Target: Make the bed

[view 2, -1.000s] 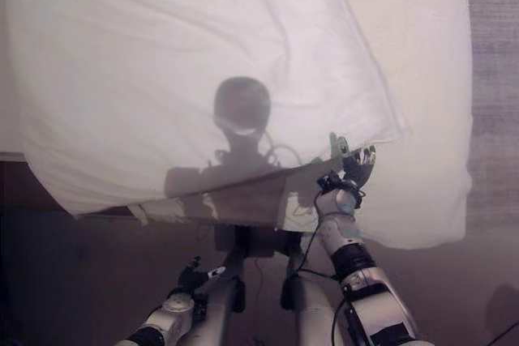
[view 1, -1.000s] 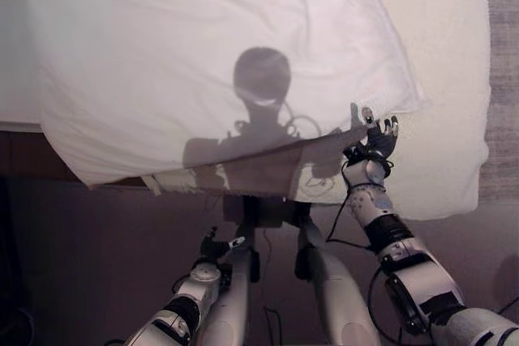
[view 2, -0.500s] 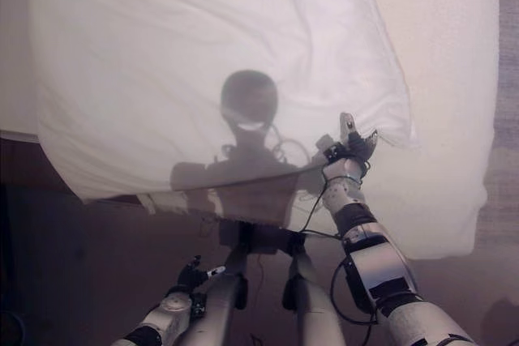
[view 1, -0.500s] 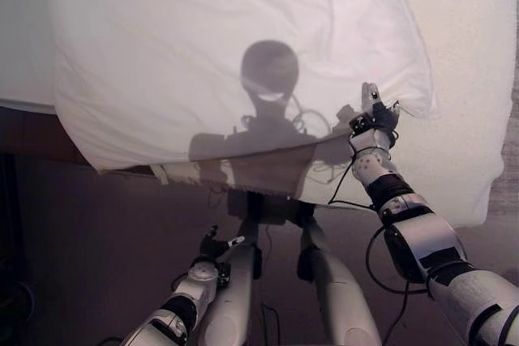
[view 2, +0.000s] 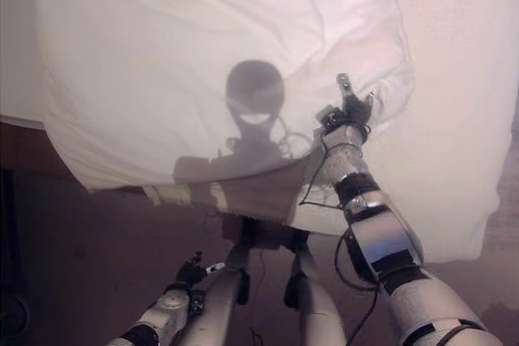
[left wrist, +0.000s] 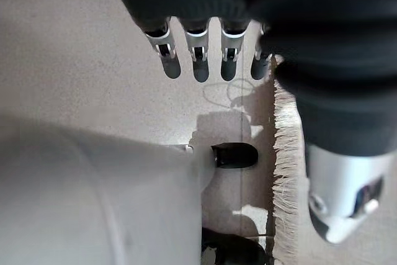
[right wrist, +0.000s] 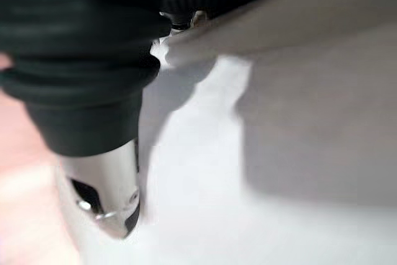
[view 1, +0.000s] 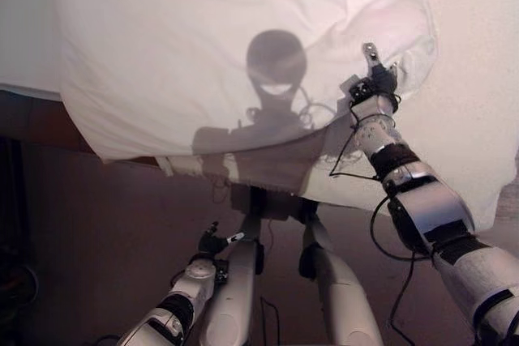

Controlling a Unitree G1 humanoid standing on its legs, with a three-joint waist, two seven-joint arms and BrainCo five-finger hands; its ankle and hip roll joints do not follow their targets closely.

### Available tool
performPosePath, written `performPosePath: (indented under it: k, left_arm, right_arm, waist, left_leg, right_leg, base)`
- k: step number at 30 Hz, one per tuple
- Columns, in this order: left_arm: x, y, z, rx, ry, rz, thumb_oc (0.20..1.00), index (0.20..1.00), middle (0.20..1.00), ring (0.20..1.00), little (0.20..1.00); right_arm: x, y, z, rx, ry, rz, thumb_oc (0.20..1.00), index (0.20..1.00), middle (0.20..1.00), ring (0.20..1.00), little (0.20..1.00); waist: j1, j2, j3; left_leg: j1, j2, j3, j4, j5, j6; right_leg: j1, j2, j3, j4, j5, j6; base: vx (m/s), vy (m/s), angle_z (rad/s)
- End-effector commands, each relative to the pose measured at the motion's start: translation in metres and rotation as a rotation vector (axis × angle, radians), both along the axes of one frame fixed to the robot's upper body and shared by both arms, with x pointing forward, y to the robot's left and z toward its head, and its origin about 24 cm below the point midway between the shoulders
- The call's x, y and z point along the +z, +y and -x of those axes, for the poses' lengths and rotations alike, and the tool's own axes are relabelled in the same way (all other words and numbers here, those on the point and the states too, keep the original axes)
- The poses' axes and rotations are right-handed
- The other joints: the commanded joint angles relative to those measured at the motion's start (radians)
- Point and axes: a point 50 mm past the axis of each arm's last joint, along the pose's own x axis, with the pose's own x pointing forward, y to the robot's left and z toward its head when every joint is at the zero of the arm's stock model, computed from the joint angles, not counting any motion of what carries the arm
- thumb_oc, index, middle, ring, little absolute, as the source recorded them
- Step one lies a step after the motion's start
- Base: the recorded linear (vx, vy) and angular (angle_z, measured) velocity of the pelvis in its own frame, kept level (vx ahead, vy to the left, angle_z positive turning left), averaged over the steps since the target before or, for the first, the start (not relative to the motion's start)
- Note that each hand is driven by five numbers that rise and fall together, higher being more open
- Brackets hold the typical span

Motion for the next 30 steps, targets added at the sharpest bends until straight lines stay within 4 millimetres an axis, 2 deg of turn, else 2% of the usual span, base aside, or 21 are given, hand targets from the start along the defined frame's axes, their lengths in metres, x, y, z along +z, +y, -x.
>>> performPosePath:
  k: [1,6,11,16,17,18,19,22,26,30]
  left_arm:
    - [-0.005,0.007,0.007,-0.034,0.029,-0.051,1.000,1.000,1.000,1.000,1.000]
    - [0.008,-0.009,-0.007,-0.070,-0.048,-0.023,1.000,1.000,1.000,1.000,1.000]
    - [0.015,-0.018,-0.013,-0.076,-0.089,0.003,1.000,1.000,1.000,1.000,1.000]
    - [0.020,-0.023,-0.017,-0.055,-0.115,0.027,1.000,1.000,1.000,1.000,1.000]
    - [0.021,-0.023,-0.017,-0.050,-0.119,0.033,1.000,1.000,1.000,1.000,1.000]
    - [0.021,-0.024,-0.017,-0.046,-0.121,0.040,1.000,1.000,1.000,1.000,1.000]
    - [0.021,-0.024,-0.017,-0.039,-0.123,0.046,1.000,1.000,1.000,1.000,1.000]
    - [0.019,-0.024,-0.014,-0.023,-0.109,0.059,1.000,1.000,1.000,1.000,1.000]
    - [0.016,-0.024,-0.012,0.007,-0.094,0.080,1.000,1.000,1.000,1.000,1.000]
    - [0.020,-0.026,-0.014,0.014,-0.119,0.117,1.000,1.000,1.000,1.000,1.000]
  right_arm:
    - [0.065,0.009,0.000,0.032,-0.113,0.252,1.000,1.000,1.000,1.000,1.000]
    - [0.062,0.007,-0.001,-0.018,-0.008,0.387,1.000,1.000,1.000,1.000,1.000]
    - [0.058,-0.013,0.001,-0.086,0.030,0.313,1.000,1.000,1.000,1.000,1.000]
    - [0.052,-0.021,0.003,-0.123,0.032,0.264,1.000,1.000,1.000,1.000,1.000]
    - [0.051,-0.021,0.003,-0.127,0.026,0.248,0.937,0.937,0.937,0.937,0.937]
    - [0.050,-0.023,0.003,-0.131,0.024,0.243,0.586,0.586,0.586,0.586,0.586]
    - [0.048,-0.022,0.003,-0.131,0.016,0.219,0.200,0.200,0.200,0.200,0.200]
    - [0.043,-0.014,0.003,-0.097,-0.029,0.143,0.200,0.200,0.200,0.200,0.200]
    - [0.043,0.016,0.004,0.005,-0.188,-0.078,0.200,0.200,0.200,0.200,0.200]
    - [0.051,0.044,0.018,0.127,-0.396,-0.172,0.200,0.200,0.200,0.200,0.200]
  waist:
    - [0.007,-0.043,-0.008]
    - [0.020,-0.041,-0.008]
    - [0.035,-0.036,-0.008]
    - [0.046,-0.027,-0.008]
    - [0.047,-0.023,-0.008]
    - [0.048,-0.021,-0.008]
    - [0.050,-0.017,-0.008]
    - [0.051,-0.019,-0.008]
    - [0.041,-0.030,-0.008]
    - [0.013,-0.049,-0.008]
  left_leg:
    - [0.017,-0.051,0.059,0.001,-0.065,-0.032]
    - [-0.040,-0.055,0.031,0.009,-0.051,-0.028]
    - [-0.106,-0.062,-0.008,0.015,-0.041,-0.032]
    - [-0.202,-0.073,-0.034,0.066,-0.049,-0.028]
    - [-0.225,-0.074,-0.039,0.075,-0.049,-0.029]
    - [-0.241,-0.074,-0.044,0.082,-0.049,-0.029]
    - [-0.253,-0.077,-0.048,0.088,-0.049,-0.031]
    - [-0.256,-0.075,-0.051,0.085,-0.046,-0.035]
    - [-0.238,-0.070,-0.039,0.095,-0.057,-0.035]
    - [-0.193,-0.068,-0.017,0.112,-0.072,-0.032]
  right_leg:
    - [0.023,-0.043,0.076,0.046,0.036,0.083]
    - [-0.023,-0.045,0.056,0.065,0.026,0.077]
    - [-0.068,-0.053,0.015,0.083,0.006,0.075]
    - [-0.141,-0.064,-0.013,0.122,-0.010,0.069]
    - [-0.157,-0.067,-0.018,0.127,-0.011,0.069]
    - [-0.167,-0.069,-0.021,0.130,-0.013,0.069]
    - [-0.175,-0.070,-0.025,0.133,-0.015,0.068]
    - [-0.177,-0.072,-0.031,0.128,-0.014,0.068]
    - [-0.162,-0.068,-0.020,0.117,-0.007,0.069]
    - [-0.118,-0.064,0.007,0.108,0.007,0.072]
  base:
    - [0.00,0.000,0.00]
    - [-0.02,-0.025,0.07]
    - [-0.01,-0.031,0.24]
    - [-0.02,0.004,0.18]
    - [0.00,0.000,0.00]
    - [0.00,0.000,0.00]
    - [0.00,0.000,0.00]
    - [0.00,0.010,0.01]
    - [-0.01,0.038,0.00]
    - [-0.02,0.062,-0.02]
